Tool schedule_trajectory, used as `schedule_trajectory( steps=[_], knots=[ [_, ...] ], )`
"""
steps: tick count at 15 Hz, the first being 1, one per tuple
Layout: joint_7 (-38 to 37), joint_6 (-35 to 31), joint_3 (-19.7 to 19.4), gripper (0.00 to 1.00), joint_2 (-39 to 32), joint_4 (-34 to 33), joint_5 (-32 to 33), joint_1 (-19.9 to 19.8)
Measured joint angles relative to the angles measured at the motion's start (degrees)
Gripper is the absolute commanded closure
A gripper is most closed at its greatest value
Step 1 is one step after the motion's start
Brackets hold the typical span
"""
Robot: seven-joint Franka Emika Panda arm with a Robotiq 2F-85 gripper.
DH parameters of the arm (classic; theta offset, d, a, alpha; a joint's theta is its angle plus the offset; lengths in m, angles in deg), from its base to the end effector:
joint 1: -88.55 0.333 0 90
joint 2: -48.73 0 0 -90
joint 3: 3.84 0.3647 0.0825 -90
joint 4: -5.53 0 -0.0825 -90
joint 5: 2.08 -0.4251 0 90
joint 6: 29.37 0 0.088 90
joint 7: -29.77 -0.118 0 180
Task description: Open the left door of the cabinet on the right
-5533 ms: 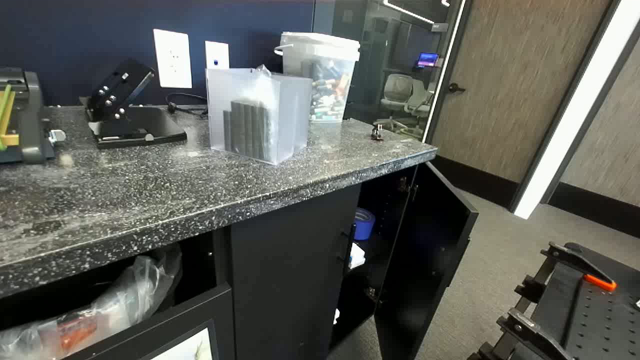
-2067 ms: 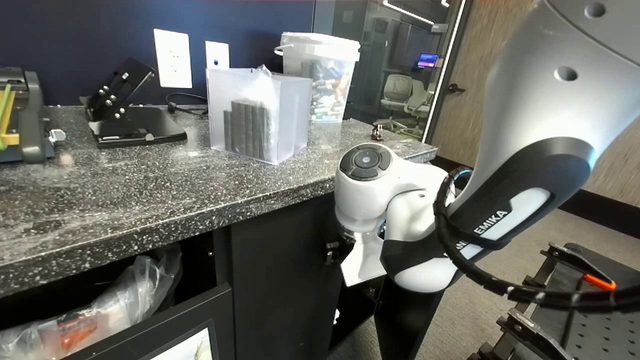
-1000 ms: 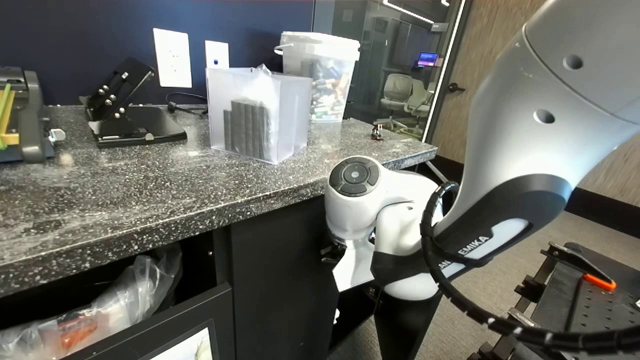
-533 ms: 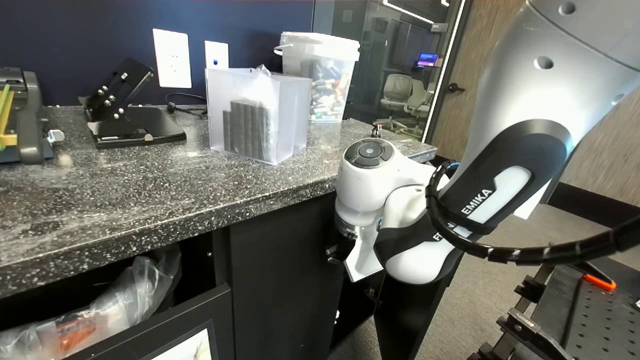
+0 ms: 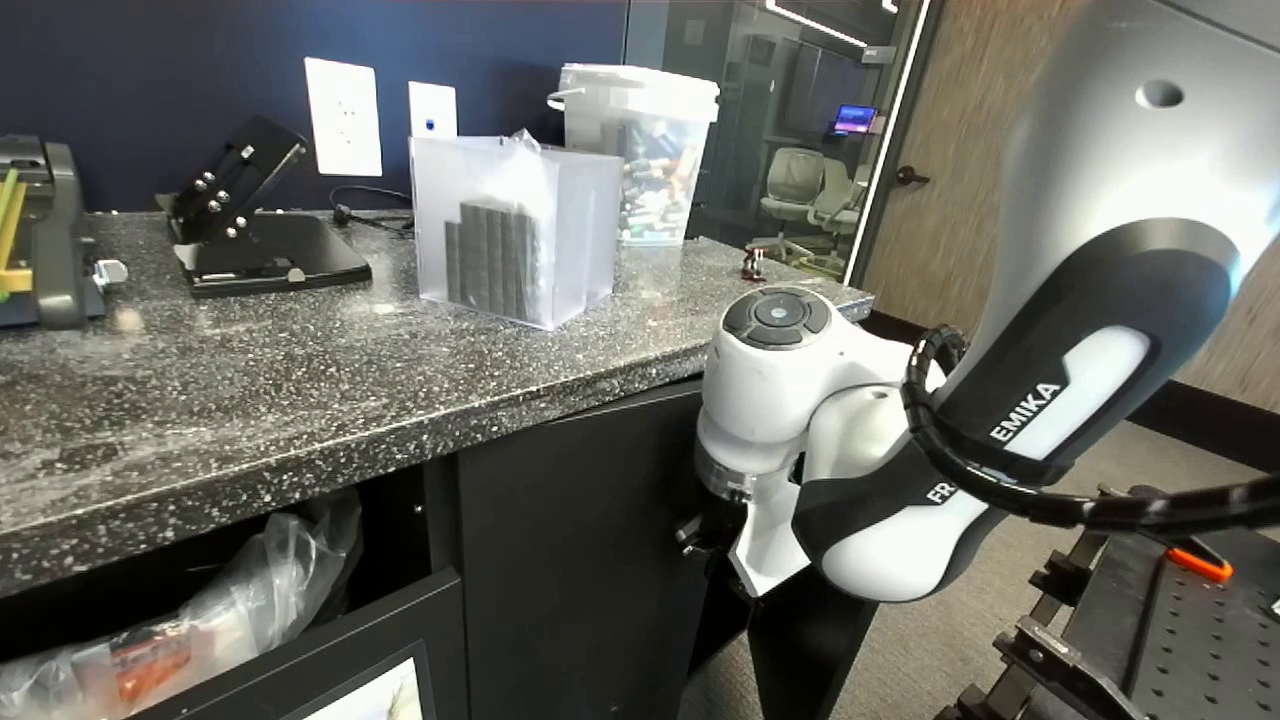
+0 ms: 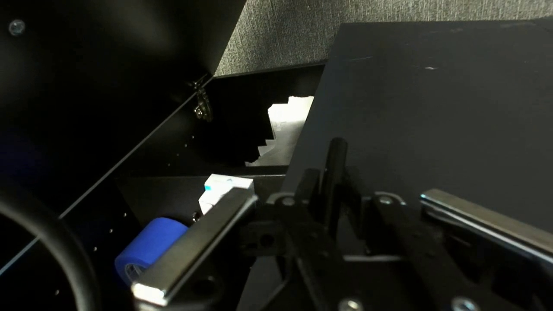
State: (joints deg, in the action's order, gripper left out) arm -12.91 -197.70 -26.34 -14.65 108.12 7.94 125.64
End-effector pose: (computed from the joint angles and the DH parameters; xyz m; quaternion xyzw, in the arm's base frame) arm 0.6385 0.1792 -0.0431 0.9797 -0.0478 0.1275 0.1470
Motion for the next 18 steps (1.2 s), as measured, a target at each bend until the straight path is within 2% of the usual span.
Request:
schedule_trajectory(
  steps=[3, 6, 9, 12, 14, 15, 16, 18],
  knots=[
    [2.98, 0.08, 0.81, 0.95, 2.46, 4.32, -0.05, 1.11],
    [7.57, 1.47, 3.52, 0.95, 6.58, 9.41, -0.1, 1.56],
    [12.36, 2.75, 10.54, 0.95, 12.14, 10.82, -0.69, 1.7],
    [17.65, 7.58, 19.05, 0.95, 18.22, 10.37, -2.91, 1.01],
    [21.57, 13.07, 25.65, 0.53, 22.15, 9.09, -5.46, -0.75],
    [23.86, 16.28, 29.05, 0.47, 23.82, 8.23, -7.16, -2.2],
    [26.18, 19.17, 32.02, 0.66, 25.0, 7.44, -8.79, -3.83],
    [30.44, 24.64, 36.81, 0.51, 26.48, 6.08, -11.63, -7.43]
  ],
)
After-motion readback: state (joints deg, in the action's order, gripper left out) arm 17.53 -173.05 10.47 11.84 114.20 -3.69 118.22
